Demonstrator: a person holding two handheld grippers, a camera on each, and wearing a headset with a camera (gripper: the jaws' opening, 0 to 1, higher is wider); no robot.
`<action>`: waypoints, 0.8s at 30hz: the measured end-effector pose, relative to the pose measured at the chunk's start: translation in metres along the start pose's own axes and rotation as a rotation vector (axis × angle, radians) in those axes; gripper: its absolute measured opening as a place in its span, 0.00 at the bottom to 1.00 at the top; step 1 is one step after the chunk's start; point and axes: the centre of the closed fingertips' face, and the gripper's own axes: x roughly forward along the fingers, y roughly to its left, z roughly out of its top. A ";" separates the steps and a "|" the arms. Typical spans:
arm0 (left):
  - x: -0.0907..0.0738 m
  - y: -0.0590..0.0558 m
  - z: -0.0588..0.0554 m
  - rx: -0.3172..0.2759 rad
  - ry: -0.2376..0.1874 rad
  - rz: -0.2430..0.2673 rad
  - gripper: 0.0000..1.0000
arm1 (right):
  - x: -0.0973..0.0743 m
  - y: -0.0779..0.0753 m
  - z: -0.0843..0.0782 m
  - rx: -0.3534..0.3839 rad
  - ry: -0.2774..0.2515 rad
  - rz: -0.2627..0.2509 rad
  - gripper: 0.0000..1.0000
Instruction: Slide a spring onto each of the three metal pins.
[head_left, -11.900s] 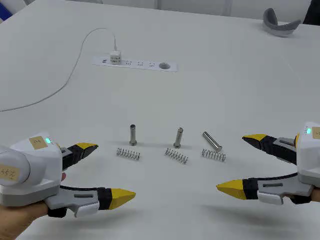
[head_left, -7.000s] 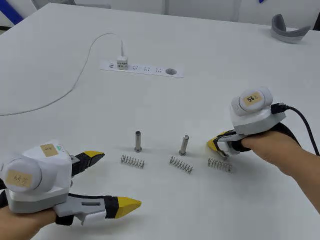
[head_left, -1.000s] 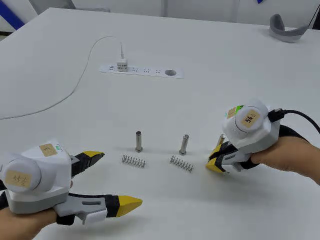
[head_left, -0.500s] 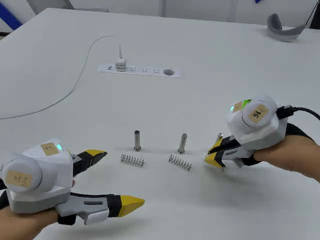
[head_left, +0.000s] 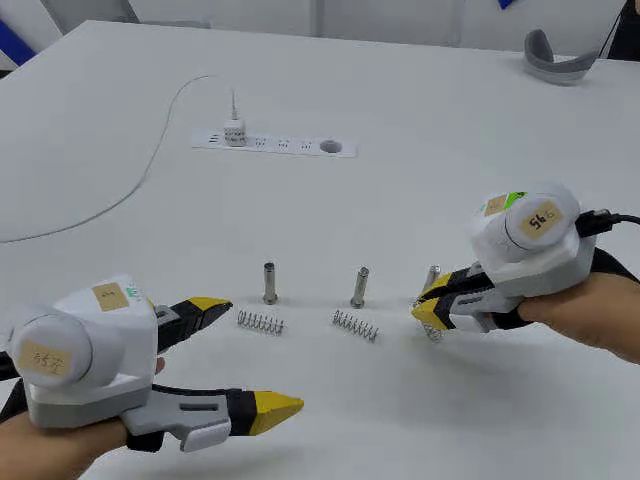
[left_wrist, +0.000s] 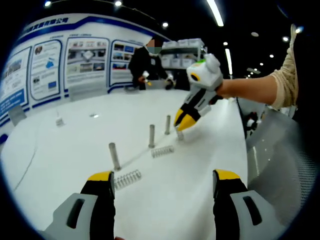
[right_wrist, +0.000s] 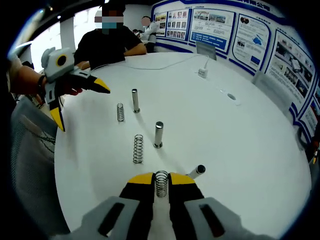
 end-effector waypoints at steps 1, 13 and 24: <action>0.001 -0.001 0.001 0.000 -0.002 -0.004 0.81 | -0.001 0.000 0.001 0.002 -0.003 -0.002 0.12; 0.011 -0.013 0.008 0.021 -0.024 -0.054 0.62 | -0.008 0.011 0.017 0.033 -0.058 0.015 0.12; 0.036 -0.023 0.017 0.027 -0.038 -0.097 0.55 | -0.010 0.029 0.034 0.041 -0.098 0.060 0.12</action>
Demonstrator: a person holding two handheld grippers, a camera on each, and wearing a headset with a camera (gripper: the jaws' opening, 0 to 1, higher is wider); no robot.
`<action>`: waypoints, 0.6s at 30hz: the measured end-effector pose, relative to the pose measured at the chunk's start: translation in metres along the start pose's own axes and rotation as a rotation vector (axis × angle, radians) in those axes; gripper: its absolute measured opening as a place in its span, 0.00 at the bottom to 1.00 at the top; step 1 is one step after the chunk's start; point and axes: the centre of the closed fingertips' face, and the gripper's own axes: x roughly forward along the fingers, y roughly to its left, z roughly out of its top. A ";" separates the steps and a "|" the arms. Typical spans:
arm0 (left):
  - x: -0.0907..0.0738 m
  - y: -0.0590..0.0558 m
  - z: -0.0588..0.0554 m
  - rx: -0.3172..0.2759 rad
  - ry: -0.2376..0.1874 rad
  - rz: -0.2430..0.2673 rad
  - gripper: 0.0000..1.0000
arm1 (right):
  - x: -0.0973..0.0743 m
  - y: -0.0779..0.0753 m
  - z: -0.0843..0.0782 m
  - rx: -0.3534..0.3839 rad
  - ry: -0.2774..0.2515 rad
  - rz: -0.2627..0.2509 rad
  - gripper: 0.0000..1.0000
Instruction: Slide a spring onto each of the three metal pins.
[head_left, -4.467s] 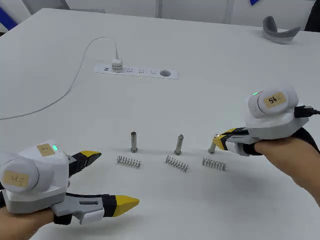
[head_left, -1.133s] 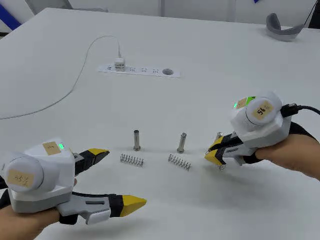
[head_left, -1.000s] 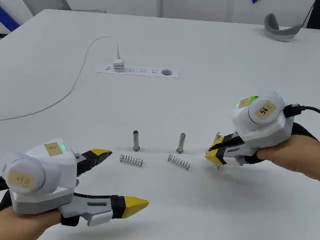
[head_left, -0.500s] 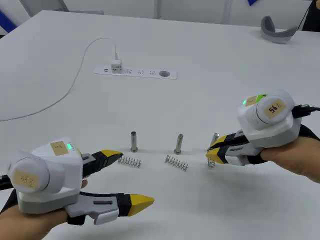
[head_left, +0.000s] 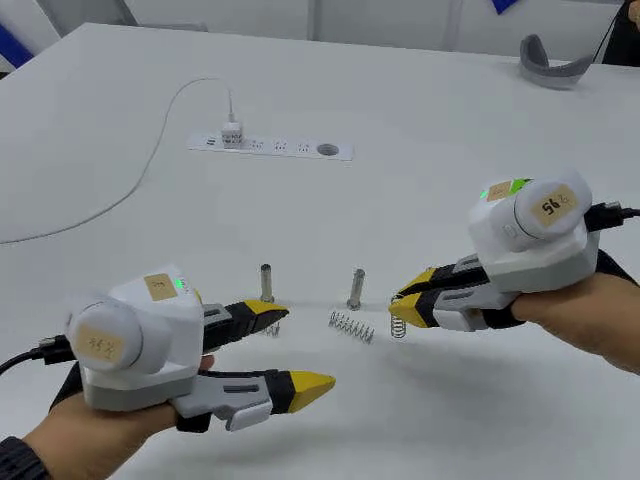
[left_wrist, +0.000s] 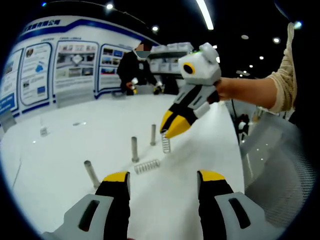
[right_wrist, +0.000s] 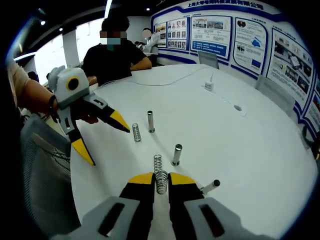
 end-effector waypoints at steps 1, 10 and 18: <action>0.003 -0.001 -0.001 0.002 0.003 -0.004 0.55 | 0.000 0.001 0.001 0.000 -0.002 0.002 0.12; 0.024 -0.001 0.002 -0.015 -0.005 -0.016 0.49 | 0.002 0.013 0.009 0.025 -0.033 0.037 0.12; 0.034 -0.001 0.005 -0.026 -0.011 -0.021 0.45 | 0.005 0.026 0.022 0.048 -0.075 0.079 0.12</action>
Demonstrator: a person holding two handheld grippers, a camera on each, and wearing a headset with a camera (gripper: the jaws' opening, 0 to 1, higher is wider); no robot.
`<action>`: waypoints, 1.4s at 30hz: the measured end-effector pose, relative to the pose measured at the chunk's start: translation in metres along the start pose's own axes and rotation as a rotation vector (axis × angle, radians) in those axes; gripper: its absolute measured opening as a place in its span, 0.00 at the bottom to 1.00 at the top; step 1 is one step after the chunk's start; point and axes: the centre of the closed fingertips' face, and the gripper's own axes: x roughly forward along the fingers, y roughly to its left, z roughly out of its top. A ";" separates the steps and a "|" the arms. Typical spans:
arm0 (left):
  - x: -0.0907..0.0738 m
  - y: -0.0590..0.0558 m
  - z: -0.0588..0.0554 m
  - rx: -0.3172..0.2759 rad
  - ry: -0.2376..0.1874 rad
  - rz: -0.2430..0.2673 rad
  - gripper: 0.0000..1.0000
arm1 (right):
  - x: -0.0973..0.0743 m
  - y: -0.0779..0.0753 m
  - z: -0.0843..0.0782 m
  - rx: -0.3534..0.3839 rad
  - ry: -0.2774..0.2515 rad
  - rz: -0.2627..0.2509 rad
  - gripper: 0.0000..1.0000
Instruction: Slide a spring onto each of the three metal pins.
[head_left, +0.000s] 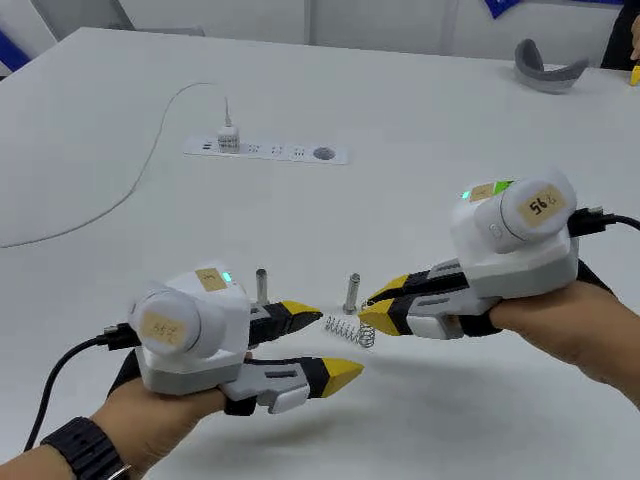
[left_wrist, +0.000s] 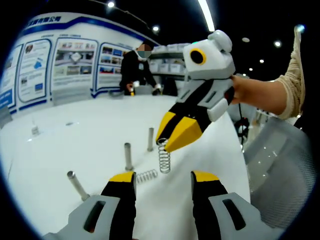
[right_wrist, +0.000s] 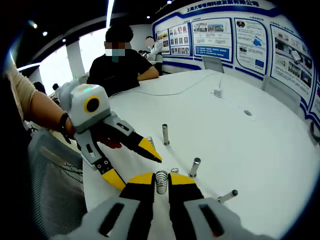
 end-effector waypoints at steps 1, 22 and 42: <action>0.001 -0.001 0.000 -0.001 0.000 -0.001 0.44 | 0.001 0.002 0.001 0.001 -0.005 0.005 0.12; 0.007 -0.004 0.007 0.080 -0.018 0.000 0.16 | 0.005 0.025 0.011 -0.038 -0.036 0.051 0.12; 0.005 -0.004 0.011 0.140 -0.019 0.002 0.11 | 0.005 0.030 0.016 -0.193 -0.080 0.035 0.12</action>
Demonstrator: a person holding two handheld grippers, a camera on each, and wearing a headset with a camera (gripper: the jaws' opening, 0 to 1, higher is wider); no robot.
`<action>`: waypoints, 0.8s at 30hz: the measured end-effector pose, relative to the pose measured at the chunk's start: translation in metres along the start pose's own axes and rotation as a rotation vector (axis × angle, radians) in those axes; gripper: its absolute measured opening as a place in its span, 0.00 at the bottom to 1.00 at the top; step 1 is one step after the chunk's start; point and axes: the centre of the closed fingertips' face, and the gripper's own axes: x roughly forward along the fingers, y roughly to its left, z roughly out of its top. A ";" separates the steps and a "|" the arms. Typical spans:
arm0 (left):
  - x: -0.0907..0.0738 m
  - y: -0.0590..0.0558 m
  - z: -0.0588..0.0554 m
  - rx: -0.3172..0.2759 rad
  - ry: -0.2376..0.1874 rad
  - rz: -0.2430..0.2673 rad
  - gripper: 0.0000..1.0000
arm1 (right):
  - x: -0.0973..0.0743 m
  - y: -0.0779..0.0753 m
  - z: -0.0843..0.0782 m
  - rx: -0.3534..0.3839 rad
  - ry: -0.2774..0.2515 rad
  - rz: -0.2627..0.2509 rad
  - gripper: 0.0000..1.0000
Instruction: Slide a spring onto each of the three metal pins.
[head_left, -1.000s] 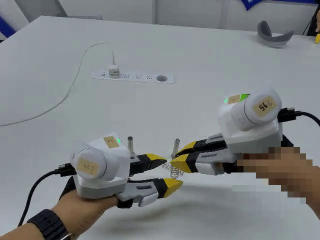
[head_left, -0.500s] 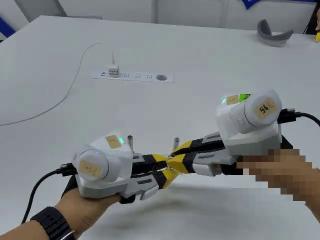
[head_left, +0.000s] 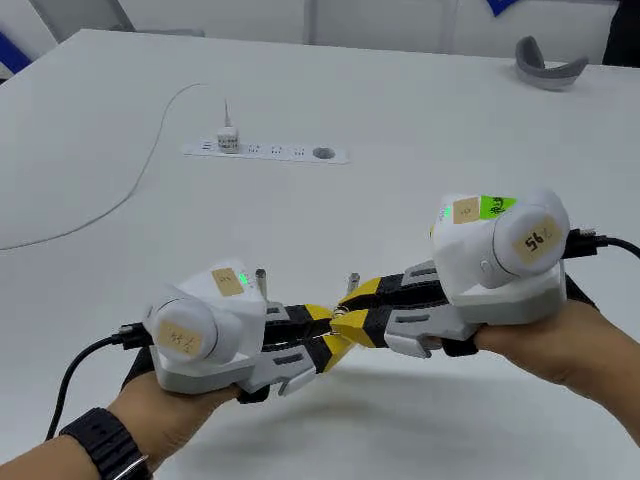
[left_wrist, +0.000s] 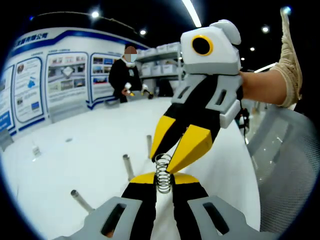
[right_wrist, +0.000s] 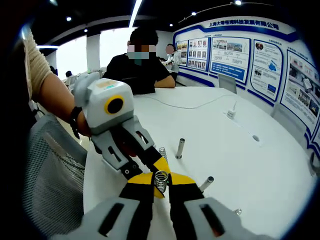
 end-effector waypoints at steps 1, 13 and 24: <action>0.000 0.000 0.001 -0.001 -0.001 0.000 0.11 | 0.001 0.000 -0.001 -0.010 0.005 -0.002 0.12; 0.001 -0.001 0.001 0.000 -0.004 -0.003 0.11 | 0.001 -0.001 -0.002 -0.020 0.005 -0.008 0.12; -0.001 0.002 0.007 0.006 -0.012 0.010 0.17 | -0.002 -0.005 0.003 -0.005 -0.024 -0.027 0.12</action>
